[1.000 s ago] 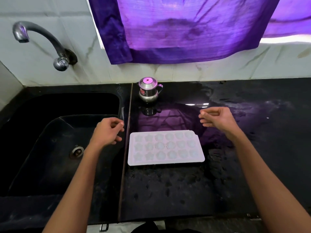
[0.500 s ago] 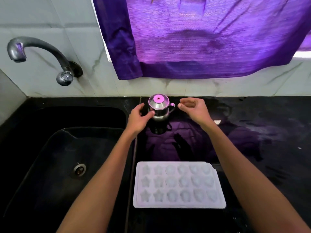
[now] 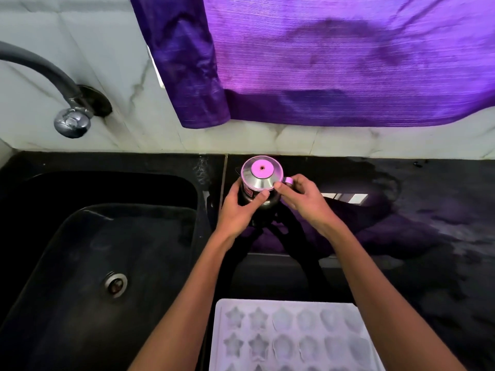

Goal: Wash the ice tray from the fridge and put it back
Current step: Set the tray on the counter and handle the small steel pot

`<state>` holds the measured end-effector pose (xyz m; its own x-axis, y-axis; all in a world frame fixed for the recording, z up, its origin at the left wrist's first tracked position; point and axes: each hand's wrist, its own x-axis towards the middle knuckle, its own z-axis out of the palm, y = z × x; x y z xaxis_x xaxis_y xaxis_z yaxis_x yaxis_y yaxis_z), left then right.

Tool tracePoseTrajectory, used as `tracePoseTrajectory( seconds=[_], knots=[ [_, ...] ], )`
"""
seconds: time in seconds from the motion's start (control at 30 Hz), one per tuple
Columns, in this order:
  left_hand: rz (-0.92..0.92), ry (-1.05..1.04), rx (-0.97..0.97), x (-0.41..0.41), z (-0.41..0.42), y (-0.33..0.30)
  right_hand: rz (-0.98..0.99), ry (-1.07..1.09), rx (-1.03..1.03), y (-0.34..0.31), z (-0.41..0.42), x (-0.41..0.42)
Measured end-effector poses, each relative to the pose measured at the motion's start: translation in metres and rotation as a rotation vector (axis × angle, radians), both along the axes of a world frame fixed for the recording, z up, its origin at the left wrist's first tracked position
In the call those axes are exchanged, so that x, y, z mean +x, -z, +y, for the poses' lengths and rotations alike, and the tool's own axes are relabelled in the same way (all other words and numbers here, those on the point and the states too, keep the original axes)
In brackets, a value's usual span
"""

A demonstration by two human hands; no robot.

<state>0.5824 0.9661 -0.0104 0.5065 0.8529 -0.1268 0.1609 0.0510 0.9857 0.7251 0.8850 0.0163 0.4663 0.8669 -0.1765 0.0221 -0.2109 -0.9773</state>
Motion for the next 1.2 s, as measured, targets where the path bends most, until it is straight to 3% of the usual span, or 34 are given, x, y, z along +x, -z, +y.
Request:
tracePoseTrajectory(
  seconds=[0.4, 0.77, 1.2],
  knots=[
    [-0.044, 0.057, 0.009, -0.010, -0.033, -0.013, -0.055, 0.000, 0.018, -0.010, -0.035, -0.007],
    [-0.161, 0.075, 0.054, -0.020, -0.135, -0.062, -0.069, 0.065, 0.097, -0.060, -0.143, -0.018],
    [-0.251, 0.207, -0.145, -0.003, -0.259, -0.055, -0.236, 0.135, -0.003, -0.085, -0.278, -0.005]
  ],
)
